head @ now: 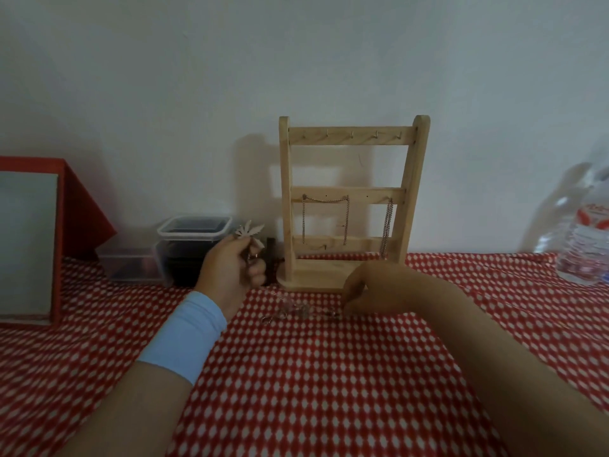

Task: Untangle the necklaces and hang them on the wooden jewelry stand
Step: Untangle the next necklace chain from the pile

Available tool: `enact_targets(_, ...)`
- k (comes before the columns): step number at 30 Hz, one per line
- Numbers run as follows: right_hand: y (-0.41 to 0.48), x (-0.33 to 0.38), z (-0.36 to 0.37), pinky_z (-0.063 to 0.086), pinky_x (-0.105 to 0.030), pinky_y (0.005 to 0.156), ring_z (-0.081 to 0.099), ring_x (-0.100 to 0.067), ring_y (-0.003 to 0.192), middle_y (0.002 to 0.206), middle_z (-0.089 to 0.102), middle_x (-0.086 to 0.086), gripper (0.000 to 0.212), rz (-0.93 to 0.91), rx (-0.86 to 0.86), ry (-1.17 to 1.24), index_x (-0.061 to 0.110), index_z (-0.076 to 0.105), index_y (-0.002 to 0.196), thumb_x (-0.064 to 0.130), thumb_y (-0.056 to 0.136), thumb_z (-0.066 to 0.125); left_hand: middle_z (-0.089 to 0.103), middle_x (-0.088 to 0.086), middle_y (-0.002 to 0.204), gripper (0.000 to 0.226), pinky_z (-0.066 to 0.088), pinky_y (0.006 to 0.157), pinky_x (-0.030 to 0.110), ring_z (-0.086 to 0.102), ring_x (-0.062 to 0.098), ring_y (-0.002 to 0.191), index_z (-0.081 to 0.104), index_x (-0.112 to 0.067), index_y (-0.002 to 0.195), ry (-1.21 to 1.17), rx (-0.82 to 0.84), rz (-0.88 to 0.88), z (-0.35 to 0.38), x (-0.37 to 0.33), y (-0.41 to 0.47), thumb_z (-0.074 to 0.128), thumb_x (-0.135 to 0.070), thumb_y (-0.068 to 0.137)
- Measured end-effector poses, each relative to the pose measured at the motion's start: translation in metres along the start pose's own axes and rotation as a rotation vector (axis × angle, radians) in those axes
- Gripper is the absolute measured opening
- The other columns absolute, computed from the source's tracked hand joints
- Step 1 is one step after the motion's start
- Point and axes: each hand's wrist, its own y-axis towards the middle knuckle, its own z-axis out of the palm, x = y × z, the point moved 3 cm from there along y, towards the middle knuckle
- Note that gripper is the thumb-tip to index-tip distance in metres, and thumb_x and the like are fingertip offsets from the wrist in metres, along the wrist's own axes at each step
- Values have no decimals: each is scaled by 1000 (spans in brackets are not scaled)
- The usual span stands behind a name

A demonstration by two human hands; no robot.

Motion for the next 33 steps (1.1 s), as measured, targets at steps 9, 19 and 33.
enact_targets(9, -6, 7, -6, 53, -31, 94, 63, -9, 99, 105, 72, 16, 18, 49, 30, -262, 40, 80, 98, 29, 86, 71, 62, 4, 60, 22, 49, 56, 31, 59, 23, 57, 58, -5, 81, 704, -18, 27, -12, -8, 8, 46, -13, 97)
enact_targets(19, 0, 47, 11, 47, -21, 70, 60, -3, 90, 98, 67, 19, 20, -126, -130, -196, 36, 73, 104, 48, 90, 65, 46, 7, 127, 40, 46, 96, 36, 46, 24, 118, 52, -20, 122, 1918, 60, 154, -6, -5, -4, 65, -29, 85)
enact_targets(33, 2, 23, 11, 54, -13, 75, 73, -4, 78, 81, 78, 4, 15, -99, -147, 542, 14, 75, 94, 22, 98, 64, 65, -7, 93, 6, 49, 78, 21, 61, 8, 88, 63, -23, 90, 1337, 406, 176, 13, 30, -8, 61, -28, 92)
